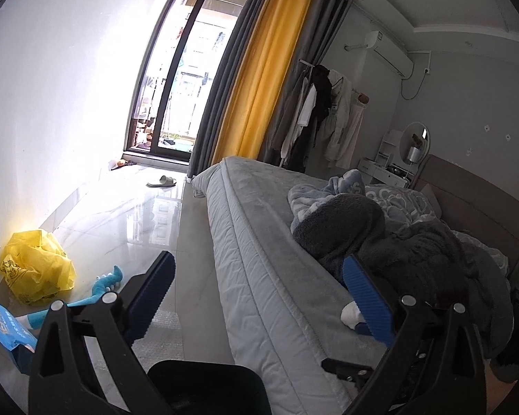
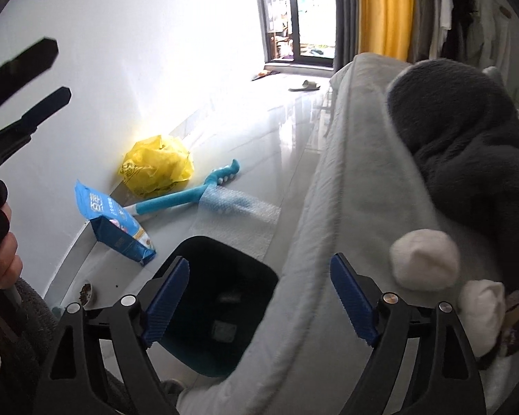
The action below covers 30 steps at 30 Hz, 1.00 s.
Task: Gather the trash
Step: 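Move both tools back toward the white sock balls on the bed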
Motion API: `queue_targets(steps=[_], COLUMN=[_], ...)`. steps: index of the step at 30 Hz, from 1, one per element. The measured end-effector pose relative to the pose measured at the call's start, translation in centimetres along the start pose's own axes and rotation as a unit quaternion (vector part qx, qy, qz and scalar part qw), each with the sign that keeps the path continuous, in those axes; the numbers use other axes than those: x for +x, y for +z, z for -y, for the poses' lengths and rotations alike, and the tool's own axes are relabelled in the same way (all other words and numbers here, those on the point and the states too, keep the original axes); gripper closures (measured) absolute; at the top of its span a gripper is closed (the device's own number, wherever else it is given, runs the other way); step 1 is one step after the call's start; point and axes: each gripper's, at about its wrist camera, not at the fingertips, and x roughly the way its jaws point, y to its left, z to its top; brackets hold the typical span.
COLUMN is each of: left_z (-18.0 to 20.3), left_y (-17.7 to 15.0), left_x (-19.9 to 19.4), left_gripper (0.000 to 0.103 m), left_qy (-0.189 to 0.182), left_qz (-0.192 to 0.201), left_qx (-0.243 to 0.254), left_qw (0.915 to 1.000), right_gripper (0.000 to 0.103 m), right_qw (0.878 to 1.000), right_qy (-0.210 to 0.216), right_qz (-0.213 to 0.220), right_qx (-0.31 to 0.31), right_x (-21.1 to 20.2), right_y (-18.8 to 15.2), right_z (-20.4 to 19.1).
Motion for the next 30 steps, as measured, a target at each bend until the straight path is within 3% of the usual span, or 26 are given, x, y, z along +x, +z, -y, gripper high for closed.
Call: queue_targets(steps=[10,17,25,30], left_z=[4.4,6.5,9.0,9.9], left_y=[-1.5,-2.5,-4.2,-5.0], left_x=[3.5,5.6,9.2,12.0], left_gripper=[0.004,0.004,0.004,0.004], left_qy=[-0.009,-0.029,-0.062,-0.081], left_qz=[-0.031,-0.058,-0.1,-0.134], left_qx=[0.023,0.015,0.05,0.039], left_qw=[0.9992,0.9977,0.9917,0.9869], right_gripper=[0.017,0.017,0.018,0.027], right_qw=[0.991,0.985,0.983,0.983], right_qy=[-0.082,-0.119,-0.131,-0.128], right_qz=[0.038,0.028,0.005,-0.011], right_qx=[0.1,0.121,0.129,0.131], right_x=[-5.9,-7.2,-7.4,-7.5], right_y=[-2.9,-5.9,-8.7,-10.0], right_z=[11.3,14.5,17.0,18.1])
